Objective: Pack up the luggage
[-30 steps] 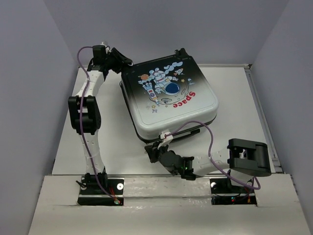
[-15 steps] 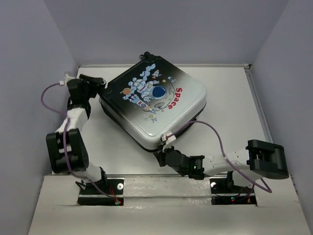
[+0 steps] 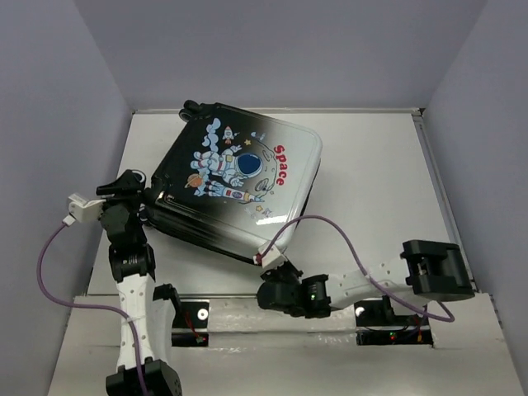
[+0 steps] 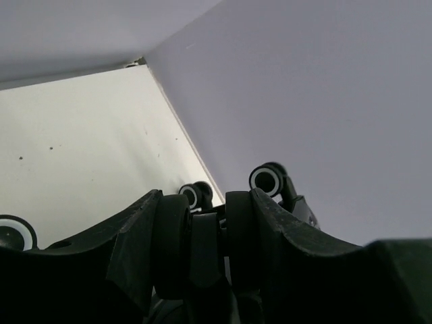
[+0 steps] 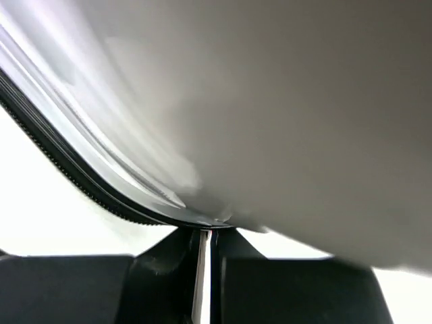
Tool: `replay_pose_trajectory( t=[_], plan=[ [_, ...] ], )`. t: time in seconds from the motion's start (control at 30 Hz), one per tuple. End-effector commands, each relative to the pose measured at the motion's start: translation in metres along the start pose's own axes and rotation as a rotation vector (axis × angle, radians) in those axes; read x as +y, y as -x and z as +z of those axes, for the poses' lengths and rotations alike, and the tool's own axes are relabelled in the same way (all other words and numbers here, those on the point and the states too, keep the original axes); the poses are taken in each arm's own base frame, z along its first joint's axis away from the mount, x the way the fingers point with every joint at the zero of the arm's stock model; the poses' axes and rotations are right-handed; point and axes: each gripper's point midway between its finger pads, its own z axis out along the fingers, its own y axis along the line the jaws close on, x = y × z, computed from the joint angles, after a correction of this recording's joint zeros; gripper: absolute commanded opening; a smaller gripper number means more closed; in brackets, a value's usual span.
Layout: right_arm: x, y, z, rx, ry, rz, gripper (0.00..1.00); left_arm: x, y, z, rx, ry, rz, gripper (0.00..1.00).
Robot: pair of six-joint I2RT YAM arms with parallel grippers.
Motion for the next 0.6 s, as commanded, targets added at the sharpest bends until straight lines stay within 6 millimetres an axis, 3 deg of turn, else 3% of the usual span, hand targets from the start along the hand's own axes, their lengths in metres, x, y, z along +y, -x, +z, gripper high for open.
replay_pose_trajectory(
  t=[0.0,0.07,0.13,0.17,0.23,0.3,0.33,0.37,0.4,0.43,0.5,0.57],
  plan=[
    [0.026,0.178,-0.018,-0.288,0.592,0.63,0.07,-0.003,-0.116,-0.08,0.636,-0.182,0.163,0.06],
    [-0.02,0.191,-0.02,-0.342,0.551,0.625,0.07,-0.015,-0.102,-0.066,0.578,-0.161,0.182,0.06],
    [-0.045,0.193,-0.019,-0.359,0.559,0.609,0.07,-0.03,-0.094,-0.049,0.546,-0.177,0.164,0.06],
    [-0.049,0.192,-0.031,-0.372,0.589,0.6,0.07,-0.036,-0.097,-0.032,0.57,-0.154,0.154,0.06],
    [-0.043,0.17,-0.035,-0.305,0.618,0.558,0.07,-0.047,-0.1,-0.013,0.586,-0.154,0.131,0.06],
    [-0.035,0.146,-0.038,-0.256,0.664,0.549,0.07,-0.045,-0.105,0.01,0.601,-0.11,0.123,0.06],
    [-0.024,0.117,-0.041,-0.185,0.711,0.553,0.07,-0.048,-0.109,0.012,0.627,-0.121,0.111,0.06],
    [-0.02,0.103,-0.042,-0.153,0.73,0.561,0.07,-0.046,-0.113,0.017,0.637,-0.119,0.105,0.06],
    [-0.015,0.078,-0.04,-0.093,0.73,0.577,0.07,-0.043,-0.116,0.018,0.644,-0.113,0.105,0.06],
    [-0.005,0.068,-0.047,-0.069,0.771,0.57,0.07,-0.039,-0.119,0.018,0.651,-0.107,0.103,0.06],
    [0.011,0.061,-0.059,-0.047,0.818,0.561,0.07,-0.021,-0.131,0.015,0.683,-0.077,0.102,0.06],
    [0.015,0.082,-0.064,-0.111,0.825,0.577,0.07,-0.008,-0.139,0.013,0.694,-0.068,0.099,0.06]
  ],
)
